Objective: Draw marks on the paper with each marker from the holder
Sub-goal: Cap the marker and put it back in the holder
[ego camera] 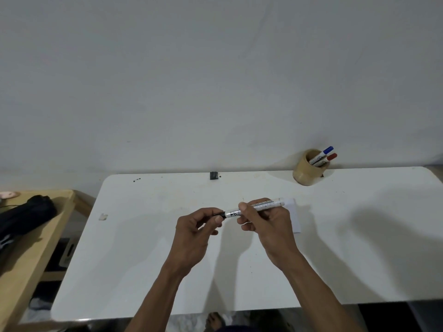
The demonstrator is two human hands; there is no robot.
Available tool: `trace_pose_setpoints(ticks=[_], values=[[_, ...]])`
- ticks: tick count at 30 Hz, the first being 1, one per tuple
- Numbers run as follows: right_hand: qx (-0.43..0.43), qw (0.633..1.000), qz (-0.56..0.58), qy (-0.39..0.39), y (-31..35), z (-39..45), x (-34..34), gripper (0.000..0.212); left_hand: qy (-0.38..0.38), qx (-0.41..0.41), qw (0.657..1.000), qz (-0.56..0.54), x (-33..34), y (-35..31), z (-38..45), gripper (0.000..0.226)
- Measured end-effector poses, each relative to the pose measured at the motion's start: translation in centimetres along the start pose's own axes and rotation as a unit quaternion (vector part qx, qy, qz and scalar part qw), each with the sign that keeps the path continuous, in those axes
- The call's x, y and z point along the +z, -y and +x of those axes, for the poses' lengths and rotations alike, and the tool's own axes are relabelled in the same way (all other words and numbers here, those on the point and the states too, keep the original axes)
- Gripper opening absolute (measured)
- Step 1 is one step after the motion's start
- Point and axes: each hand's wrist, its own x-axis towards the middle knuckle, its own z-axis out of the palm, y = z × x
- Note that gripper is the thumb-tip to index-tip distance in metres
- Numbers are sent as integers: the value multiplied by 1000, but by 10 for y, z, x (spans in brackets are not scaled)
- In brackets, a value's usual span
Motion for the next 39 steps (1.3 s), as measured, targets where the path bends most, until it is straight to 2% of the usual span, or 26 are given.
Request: trace_pose_setpoints(ticks=[6,9,12,15,18,21,24,27,29,39], values=[[27,999,35,-5,1,-7,-10,12,29,-6,1000,5,2,3,3,15],[22,996,80,-43,12,-6,-33,8,46,-6,999,-6,3,2,9,14],[-29,997,-63,-12,25,-4,-64,14,65,2,997,-32,13,-6,16,14],[-60,975,-214,26,32,-1,-83,17,80,16,995,-57,36,-23,27,16],[-73,959,-272,33,27,4,-93,21,102,57,993,-10,67,-39,37,18],[-83,955,-282,29,20,10,-102,28,114,87,988,57,98,-49,47,19],[-90,951,-294,25,18,19,-121,50,118,100,984,92,129,-56,58,22],[-110,959,-262,-11,24,32,-146,77,80,79,988,104,159,-57,70,27],[-138,963,-228,-48,32,46,-166,85,54,63,988,130,177,-53,81,29],[-215,947,-169,-169,60,144,-231,64,8,20,970,240,261,-25,139,65]])
